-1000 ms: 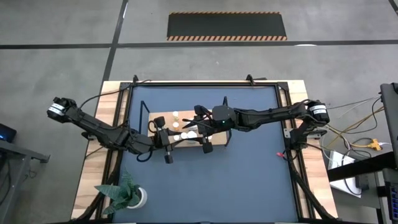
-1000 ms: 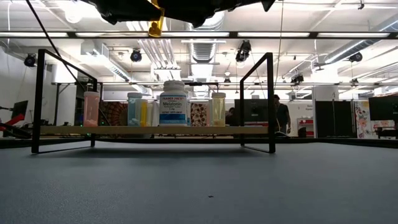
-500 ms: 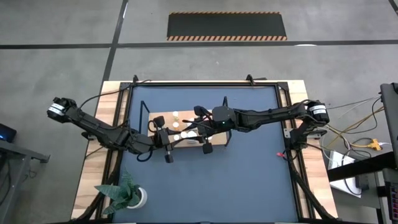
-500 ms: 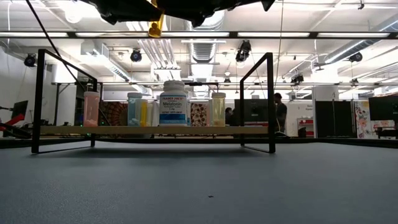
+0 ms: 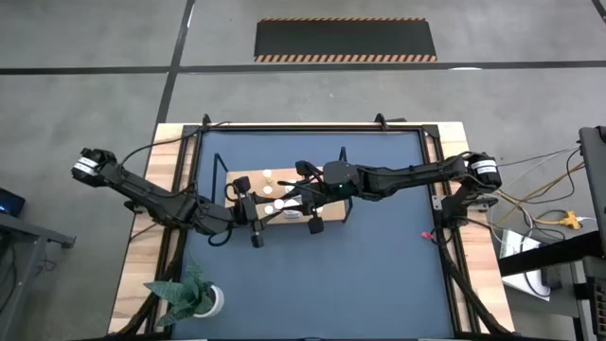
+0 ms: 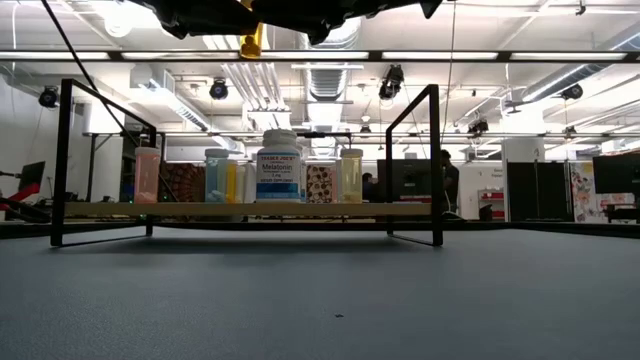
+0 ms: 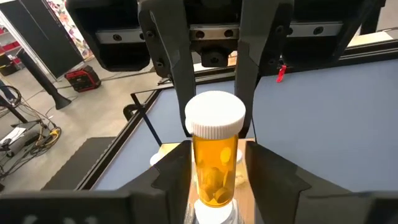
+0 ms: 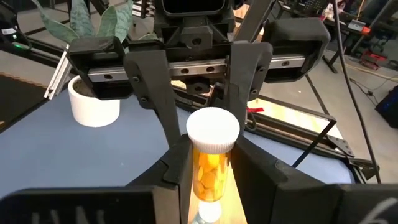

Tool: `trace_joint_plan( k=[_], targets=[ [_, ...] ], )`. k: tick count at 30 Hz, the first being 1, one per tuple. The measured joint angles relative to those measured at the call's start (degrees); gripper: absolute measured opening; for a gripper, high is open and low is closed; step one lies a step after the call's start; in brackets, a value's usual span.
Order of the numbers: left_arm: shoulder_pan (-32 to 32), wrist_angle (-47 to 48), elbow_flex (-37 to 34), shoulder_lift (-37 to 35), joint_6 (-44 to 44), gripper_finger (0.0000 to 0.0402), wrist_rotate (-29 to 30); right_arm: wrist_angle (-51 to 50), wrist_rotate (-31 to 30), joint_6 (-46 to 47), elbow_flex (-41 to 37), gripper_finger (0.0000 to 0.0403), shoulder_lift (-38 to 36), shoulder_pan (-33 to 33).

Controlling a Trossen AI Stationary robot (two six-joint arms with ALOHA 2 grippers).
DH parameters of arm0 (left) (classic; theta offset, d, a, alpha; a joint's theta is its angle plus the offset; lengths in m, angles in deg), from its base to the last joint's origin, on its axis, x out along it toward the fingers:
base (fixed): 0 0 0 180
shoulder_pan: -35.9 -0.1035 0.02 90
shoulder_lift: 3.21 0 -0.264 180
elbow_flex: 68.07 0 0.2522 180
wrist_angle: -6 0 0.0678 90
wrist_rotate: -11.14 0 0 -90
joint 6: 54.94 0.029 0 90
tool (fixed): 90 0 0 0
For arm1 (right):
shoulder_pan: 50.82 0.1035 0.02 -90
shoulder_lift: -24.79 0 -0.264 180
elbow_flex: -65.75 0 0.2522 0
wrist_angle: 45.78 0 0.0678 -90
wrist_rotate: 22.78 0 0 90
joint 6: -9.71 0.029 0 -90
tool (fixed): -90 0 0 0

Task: Pick and place medicine bottles onto shelf by color
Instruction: Put the orange pill bottle on the shelf

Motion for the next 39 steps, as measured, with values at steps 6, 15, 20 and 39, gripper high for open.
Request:
trace_joint_plan(
  k=[6, 15, 20, 39],
  targets=[
    [0.0, 0.54, 0.0, -0.74, 0.54, 0.0175, -0.02, -0.02, -0.07, 0.86, 0.0, 0.0089, 0.0, 0.0],
    [0.12, 9.6, 0.0, -7.95, 1.93, 0.019, -0.11, -0.74, -0.14, 2.68, 0.0, 0.0089, -0.36, -0.04],
    [0.22, 11.91, -0.82, -13.05, 4.16, 0.019, -0.17, -0.73, -4.28, 3.85, 0.02, 0.0089, -0.34, -0.01],
    [0.24, -5.01, -14.42, -30.66, 22.51, 0.019, -0.05, -9.38, -7.28, 10.66, 20.76, 0.0089, 17.11, -4.36]
  ],
)
